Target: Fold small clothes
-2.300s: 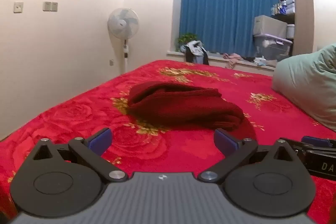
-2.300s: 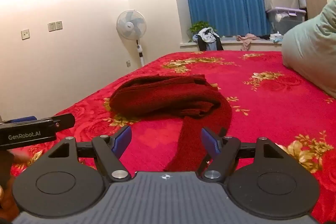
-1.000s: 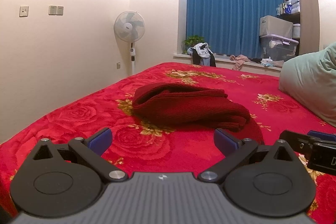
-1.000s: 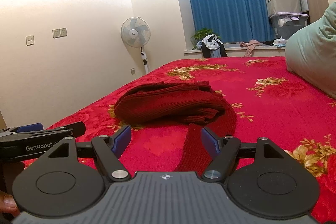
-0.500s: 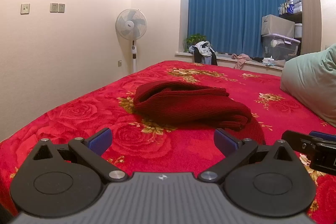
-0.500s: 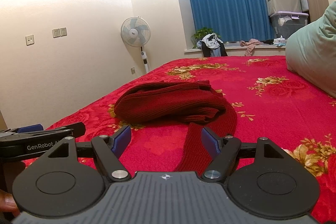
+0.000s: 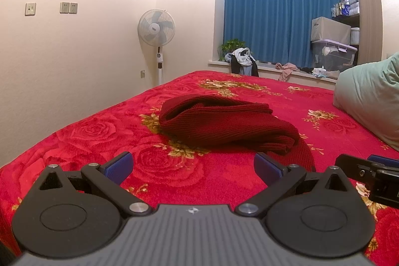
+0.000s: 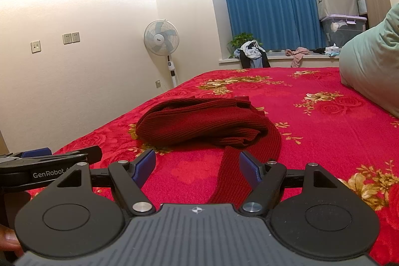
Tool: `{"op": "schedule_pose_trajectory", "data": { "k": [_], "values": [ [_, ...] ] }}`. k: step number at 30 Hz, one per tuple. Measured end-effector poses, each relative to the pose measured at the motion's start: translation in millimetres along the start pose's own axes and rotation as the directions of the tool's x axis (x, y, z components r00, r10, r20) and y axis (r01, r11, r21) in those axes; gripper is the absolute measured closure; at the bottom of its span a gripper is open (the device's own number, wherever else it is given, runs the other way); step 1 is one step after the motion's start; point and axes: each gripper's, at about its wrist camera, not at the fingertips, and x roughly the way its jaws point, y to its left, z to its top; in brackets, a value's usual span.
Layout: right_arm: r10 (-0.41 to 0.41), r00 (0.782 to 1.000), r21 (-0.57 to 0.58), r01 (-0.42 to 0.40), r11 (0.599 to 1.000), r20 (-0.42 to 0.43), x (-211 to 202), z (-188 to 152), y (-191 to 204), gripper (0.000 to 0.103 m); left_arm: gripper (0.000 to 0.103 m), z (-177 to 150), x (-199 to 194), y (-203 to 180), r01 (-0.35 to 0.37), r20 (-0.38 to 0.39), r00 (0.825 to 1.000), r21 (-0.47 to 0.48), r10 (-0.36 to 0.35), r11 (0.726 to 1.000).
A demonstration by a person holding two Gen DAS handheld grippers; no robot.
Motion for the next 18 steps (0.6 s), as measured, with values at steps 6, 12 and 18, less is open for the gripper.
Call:
{"op": "schedule_pose_trajectory", "data": {
  "k": [6,12,18],
  "values": [
    [-0.001,1.0,-0.001,0.001,1.0,-0.001,-0.1,0.0,0.0,0.028,0.0,0.1,0.0,-0.1,0.0,0.0,1.0,-0.001,0.0,1.0],
    [-0.001,1.0,-0.001,0.001,1.0,0.0,-0.1,0.0,0.2,0.028,0.0,0.1,-0.1,0.2,0.001,0.0,1.0,0.0,-0.001,1.0],
    [-0.003,1.0,-0.007,0.003,1.0,-0.005,0.4,-0.7,0.5,0.028,0.0,0.6,0.0,0.9,-0.004,-0.002,1.0,-0.005,0.004,1.0]
  ]
}}
